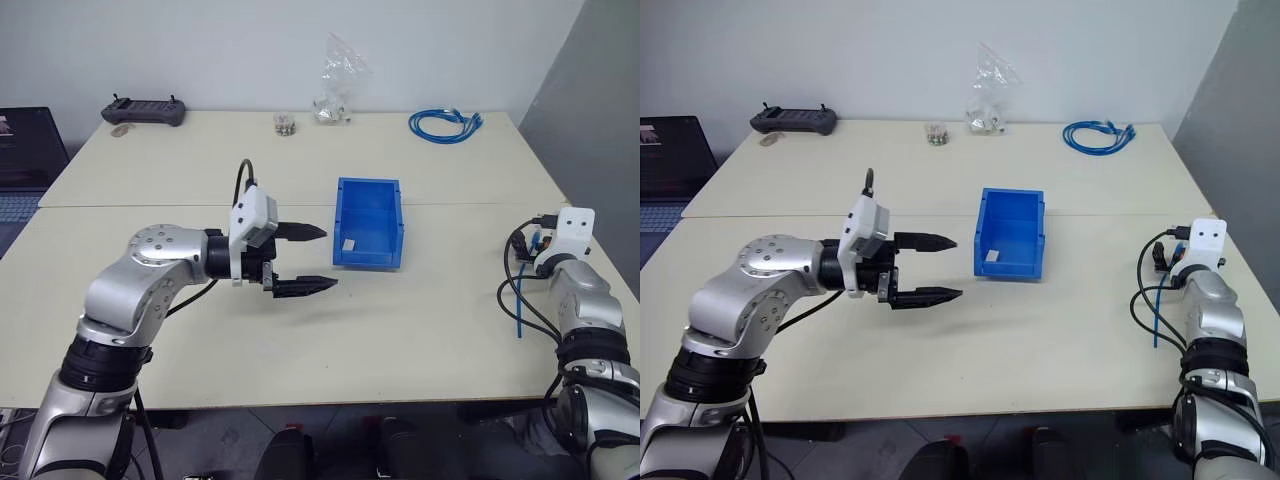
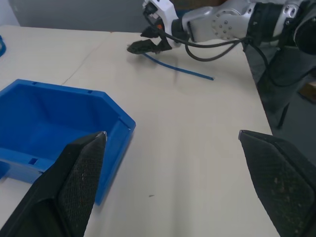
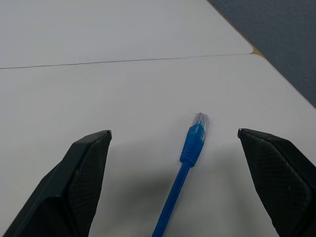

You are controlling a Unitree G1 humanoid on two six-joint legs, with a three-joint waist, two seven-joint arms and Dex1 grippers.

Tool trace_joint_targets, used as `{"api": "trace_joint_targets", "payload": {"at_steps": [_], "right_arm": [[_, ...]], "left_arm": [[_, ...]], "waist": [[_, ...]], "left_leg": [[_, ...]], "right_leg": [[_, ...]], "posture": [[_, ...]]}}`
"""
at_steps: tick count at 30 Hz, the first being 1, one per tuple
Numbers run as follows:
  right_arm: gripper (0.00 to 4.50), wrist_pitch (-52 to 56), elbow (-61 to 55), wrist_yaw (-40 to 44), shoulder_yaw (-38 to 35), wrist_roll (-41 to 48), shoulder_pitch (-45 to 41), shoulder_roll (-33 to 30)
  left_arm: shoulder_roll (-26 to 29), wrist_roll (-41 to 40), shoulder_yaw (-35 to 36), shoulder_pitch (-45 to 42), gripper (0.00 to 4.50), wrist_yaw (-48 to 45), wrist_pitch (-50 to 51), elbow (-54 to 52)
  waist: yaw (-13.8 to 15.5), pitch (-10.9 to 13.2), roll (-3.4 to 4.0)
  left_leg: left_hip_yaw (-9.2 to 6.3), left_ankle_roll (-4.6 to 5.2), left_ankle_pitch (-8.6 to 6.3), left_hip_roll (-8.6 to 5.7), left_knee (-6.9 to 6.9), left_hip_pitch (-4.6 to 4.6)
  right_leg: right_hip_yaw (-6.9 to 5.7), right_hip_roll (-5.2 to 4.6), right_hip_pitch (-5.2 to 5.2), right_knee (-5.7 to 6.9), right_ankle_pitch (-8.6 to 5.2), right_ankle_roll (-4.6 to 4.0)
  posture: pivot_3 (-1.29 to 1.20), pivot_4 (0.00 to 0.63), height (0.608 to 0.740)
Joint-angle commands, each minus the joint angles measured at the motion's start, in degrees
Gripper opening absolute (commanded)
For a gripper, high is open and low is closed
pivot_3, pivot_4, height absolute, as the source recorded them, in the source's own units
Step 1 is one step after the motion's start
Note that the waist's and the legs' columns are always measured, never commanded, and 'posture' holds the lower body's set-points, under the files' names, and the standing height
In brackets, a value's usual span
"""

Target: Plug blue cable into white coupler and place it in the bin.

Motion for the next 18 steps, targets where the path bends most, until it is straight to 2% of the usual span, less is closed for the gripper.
{"api": "trace_joint_targets", "payload": {"at_steps": [1, 13, 18], "right_arm": [[4.36, -3.54, 8.46, -1.09, -0.98, -0.19, -4.85, -2.28], [4.36, -1.55, 20.01, -2.78, -8.06, 7.2, -10.33, -1.44], [3.43, -3.06, 20.98, -1.32, -7.25, 6.98, -11.54, -0.73]], "left_arm": [[-0.28, 1.22, -0.11, -1.03, 4.5, -1.6, -2.45, 0.3], [-0.48, 2.88, -0.04, -1.09, 4.5, -2.95, -3.5, 1.86], [0.35, 3.78, -0.53, -1.45, 4.5, -4.66, -4.28, 2.44]], "waist": [[-0.01, 0.01, 0.0], [0.01, 0.01, 0.0], [-0.16, 0.01, 0.0]], "left_leg": [[0.0, 0.0, 0.0, 0.0, -0.02, 0.0], [-0.04, 0.0, 0.0, -0.02, -0.02, 0.0], [0.0, 0.0, 0.0, -0.01, -0.02, 0.02]], "right_leg": [[0.0, 0.0, 0.0, 0.0, 0.0, -0.01], [-0.04, -0.05, 0.02, 0.02, 0.0, -0.02], [-0.02, -0.05, 0.03, 0.03, 0.0, -0.02]], "posture": [[0.0, 0.15, 0.74], [0.0, 0.15, 0.74], [0.0, 0.15, 0.74]]}}
